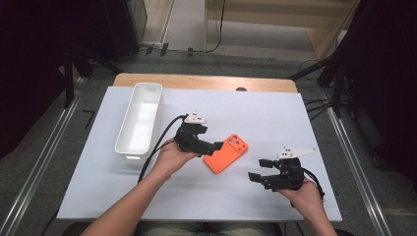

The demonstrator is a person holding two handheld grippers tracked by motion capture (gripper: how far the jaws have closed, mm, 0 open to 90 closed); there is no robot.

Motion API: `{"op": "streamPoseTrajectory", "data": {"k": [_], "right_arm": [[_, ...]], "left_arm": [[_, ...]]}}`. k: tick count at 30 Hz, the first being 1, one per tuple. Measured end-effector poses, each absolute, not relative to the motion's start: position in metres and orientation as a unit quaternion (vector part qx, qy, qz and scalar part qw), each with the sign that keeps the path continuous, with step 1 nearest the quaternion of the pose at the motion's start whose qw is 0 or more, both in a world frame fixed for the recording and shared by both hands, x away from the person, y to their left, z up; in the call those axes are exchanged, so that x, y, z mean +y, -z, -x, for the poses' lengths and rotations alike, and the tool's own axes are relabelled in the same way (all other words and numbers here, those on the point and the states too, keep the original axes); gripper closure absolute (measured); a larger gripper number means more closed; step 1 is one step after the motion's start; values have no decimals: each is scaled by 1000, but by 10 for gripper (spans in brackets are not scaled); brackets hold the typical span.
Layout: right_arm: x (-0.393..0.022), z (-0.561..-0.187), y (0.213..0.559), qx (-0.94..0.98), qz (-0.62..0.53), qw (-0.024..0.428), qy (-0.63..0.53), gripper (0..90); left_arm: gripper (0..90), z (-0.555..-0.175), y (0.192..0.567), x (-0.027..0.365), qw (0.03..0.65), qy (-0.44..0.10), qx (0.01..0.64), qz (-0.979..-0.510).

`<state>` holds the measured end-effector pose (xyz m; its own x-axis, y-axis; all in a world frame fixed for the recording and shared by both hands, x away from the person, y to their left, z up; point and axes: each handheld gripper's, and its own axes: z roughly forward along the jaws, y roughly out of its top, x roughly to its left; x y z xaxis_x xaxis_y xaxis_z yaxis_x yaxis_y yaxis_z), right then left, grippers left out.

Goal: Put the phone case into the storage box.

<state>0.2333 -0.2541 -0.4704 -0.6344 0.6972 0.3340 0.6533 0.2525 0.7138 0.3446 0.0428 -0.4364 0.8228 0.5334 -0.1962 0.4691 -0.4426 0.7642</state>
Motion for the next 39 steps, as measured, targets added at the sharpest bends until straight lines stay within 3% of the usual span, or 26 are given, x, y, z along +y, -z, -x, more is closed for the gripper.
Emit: {"op": "streamPoseTrajectory", "data": {"k": [8,11,12,39], "right_arm": [[-254,-234,472,791,-427,25,-437,248],[-255,-234,472,792,-427,24,-436,248],[-255,-234,472,791,-427,23,-437,248],[-255,-235,473,789,-431,20,-438,248]], "left_arm": [[138,-345,439,25,439,-43,284,-851],[7,-346,442,20,435,-26,280,-855],[0,-346,443,18,435,-25,278,-856],[0,-344,474,3,411,-49,293,-862]]}}
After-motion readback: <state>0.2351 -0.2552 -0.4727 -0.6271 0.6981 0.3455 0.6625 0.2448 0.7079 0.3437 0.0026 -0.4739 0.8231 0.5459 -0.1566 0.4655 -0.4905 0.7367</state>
